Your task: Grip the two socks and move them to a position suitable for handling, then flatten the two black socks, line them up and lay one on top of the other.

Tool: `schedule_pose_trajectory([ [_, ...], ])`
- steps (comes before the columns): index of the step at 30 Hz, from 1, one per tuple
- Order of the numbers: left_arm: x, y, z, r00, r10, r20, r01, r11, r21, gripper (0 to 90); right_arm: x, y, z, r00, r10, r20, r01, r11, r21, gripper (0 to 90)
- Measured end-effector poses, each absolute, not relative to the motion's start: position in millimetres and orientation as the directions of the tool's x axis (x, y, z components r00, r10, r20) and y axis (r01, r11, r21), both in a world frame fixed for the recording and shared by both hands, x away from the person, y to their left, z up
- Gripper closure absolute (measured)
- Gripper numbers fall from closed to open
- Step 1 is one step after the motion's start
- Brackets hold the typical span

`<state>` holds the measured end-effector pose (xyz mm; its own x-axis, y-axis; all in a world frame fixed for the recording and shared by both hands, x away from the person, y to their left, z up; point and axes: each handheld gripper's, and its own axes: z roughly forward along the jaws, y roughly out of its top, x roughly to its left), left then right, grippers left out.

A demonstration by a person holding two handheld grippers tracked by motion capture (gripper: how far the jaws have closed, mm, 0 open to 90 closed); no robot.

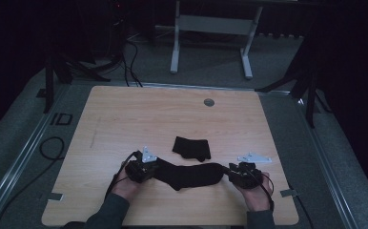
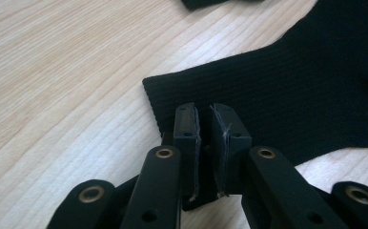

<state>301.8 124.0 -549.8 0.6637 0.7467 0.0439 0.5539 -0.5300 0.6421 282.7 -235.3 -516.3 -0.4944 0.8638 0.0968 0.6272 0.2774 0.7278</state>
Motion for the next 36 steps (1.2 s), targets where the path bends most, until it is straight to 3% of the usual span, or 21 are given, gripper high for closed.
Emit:
schedule_pose_trajectory([
  [8, 303.1, 128.2, -549.3, 0.655, 0.755, 0.037, 0.562, -0.519, 0.644, 78.1, 284.3, -231.0, -520.0, -0.515, 0.852, 0.096, 0.627, 0.297, 0.720, 63.0],
  [9, 303.0, 129.0, -548.9, 0.657, 0.754, 0.029, 0.562, -0.515, 0.647, 74.1, 285.4, -229.8, -520.1, -0.518, 0.850, 0.099, 0.627, 0.298, 0.719, 62.5],
  [20, 300.6, 135.6, -544.7, 0.646, 0.763, -0.022, 0.566, -0.459, 0.685, 64.9, 295.0, -214.2, -509.4, -0.569, 0.820, 0.063, 0.592, 0.355, 0.724, 61.7],
  [36, 296.5, 139.6, -543.6, 0.636, 0.771, -0.026, 0.564, -0.442, 0.697, 61.9, 345.2, -139.5, -508.3, -0.678, 0.735, -0.003, 0.539, 0.499, 0.679, 60.3],
])
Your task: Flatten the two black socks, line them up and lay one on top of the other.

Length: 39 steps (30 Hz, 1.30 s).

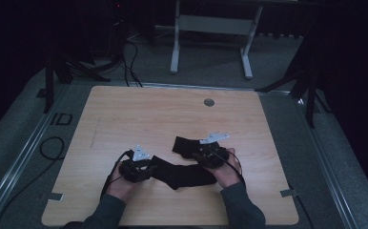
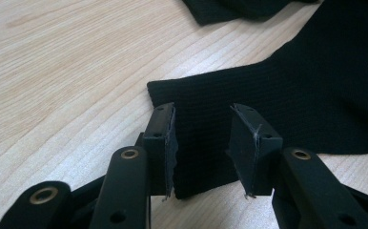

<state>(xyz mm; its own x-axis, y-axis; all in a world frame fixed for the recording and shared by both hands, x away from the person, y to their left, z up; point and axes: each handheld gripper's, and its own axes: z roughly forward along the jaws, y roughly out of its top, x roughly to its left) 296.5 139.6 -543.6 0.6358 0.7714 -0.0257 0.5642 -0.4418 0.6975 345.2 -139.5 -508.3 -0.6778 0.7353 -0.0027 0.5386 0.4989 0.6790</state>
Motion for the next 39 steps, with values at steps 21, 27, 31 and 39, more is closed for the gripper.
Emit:
schedule_pose_trajectory([
  [21, 297.4, 136.3, -548.6, 0.641, 0.768, -0.005, 0.564, -0.467, 0.681, 61.6, 401.6, -73.8, -539.5, -0.626, 0.769, 0.127, 0.694, 0.475, 0.541, 67.6],
  [27, 297.5, 135.5, -549.1, 0.641, 0.768, -0.004, 0.564, -0.467, 0.681, 61.6, 399.9, -69.3, -538.8, -0.632, 0.760, 0.148, 0.700, 0.479, 0.529, 84.3],
  [31, 297.7, 135.9, -549.1, 0.638, 0.770, -0.006, 0.564, -0.463, 0.684, 61.6, 396.8, -65.7, -537.5, -0.637, 0.755, 0.157, 0.697, 0.476, 0.536, 86.8],
  [39, 297.4, 135.6, -549.0, 0.637, 0.771, -0.003, 0.562, -0.462, 0.686, 61.6, 390.4, -67.4, -520.9, -0.662, 0.728, 0.179, 0.669, 0.467, 0.578, 86.9],
])
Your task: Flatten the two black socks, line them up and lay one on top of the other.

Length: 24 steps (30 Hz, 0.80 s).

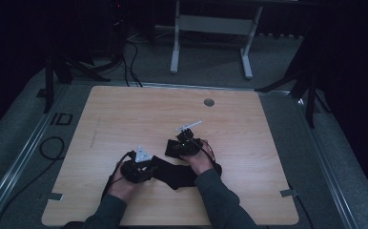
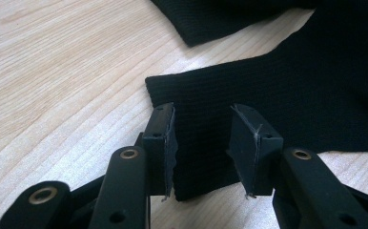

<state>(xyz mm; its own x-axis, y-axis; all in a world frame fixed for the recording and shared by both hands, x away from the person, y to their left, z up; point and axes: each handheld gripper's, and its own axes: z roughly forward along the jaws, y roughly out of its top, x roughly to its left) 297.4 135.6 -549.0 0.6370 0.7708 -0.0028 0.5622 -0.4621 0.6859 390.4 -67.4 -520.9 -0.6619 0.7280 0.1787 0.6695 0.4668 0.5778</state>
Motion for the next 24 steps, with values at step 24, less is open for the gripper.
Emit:
schedule_pose_trajectory([
  [24, 297.1, 128.7, -552.0, 0.648, 0.761, 0.009, 0.556, -0.481, 0.678, 59.9, 384.0, -171.3, -479.4, -0.574, 0.807, 0.139, 0.668, 0.364, 0.649, 86.8],
])
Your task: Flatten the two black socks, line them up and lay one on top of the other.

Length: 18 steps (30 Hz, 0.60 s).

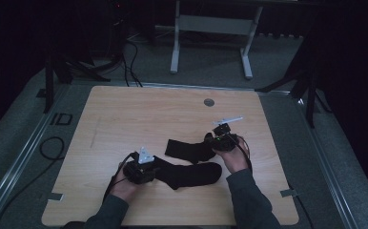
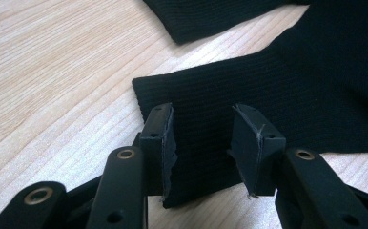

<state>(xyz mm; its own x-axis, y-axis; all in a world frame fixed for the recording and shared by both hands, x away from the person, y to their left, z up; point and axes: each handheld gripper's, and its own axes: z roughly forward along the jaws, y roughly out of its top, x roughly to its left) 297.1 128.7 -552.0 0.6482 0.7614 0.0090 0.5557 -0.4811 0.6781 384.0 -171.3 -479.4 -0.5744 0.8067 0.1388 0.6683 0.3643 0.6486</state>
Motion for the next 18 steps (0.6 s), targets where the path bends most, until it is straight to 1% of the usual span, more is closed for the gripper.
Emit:
schedule_pose_trajectory([
  [3, 297.3, 128.4, -552.4, 0.648, 0.761, 0.009, 0.557, -0.482, 0.676, 59.9, 379.7, -181.5, -479.9, -0.565, 0.819, 0.095, 0.664, 0.384, 0.641, 86.8],
  [7, 297.4, 128.1, -552.8, 0.650, 0.760, 0.011, 0.556, -0.485, 0.676, 59.8, 377.9, -194.9, -486.0, -0.549, 0.832, 0.076, 0.676, 0.389, 0.626, 86.7],
  [11, 297.7, 127.3, -553.2, 0.651, 0.759, 0.013, 0.554, -0.488, 0.675, 59.8, 378.4, -202.2, -494.3, -0.545, 0.838, 0.020, 0.689, 0.434, 0.581, 85.5],
  [13, 298.0, 127.3, -553.3, 0.653, 0.757, 0.014, 0.553, -0.489, 0.674, 59.8, 379.3, -206.3, -494.1, -0.536, 0.844, -0.011, 0.691, 0.446, 0.569, 75.9],
  [14, 298.1, 127.2, -553.5, 0.654, 0.757, 0.014, 0.552, -0.489, 0.675, 59.8, 379.9, -208.4, -492.6, -0.530, 0.848, -0.028, 0.689, 0.449, 0.569, 73.4],
  [16, 298.4, 127.2, -553.5, 0.655, 0.756, 0.013, 0.552, -0.491, 0.674, 59.7, 380.3, -209.6, -488.7, -0.519, 0.853, -0.057, 0.680, 0.452, 0.578, 70.9],
  [18, 298.7, 127.0, -553.7, 0.655, 0.756, 0.011, 0.553, -0.489, 0.674, 59.7, 380.4, -209.1, -487.3, -0.520, 0.852, -0.059, 0.674, 0.452, 0.584, 70.4],
])
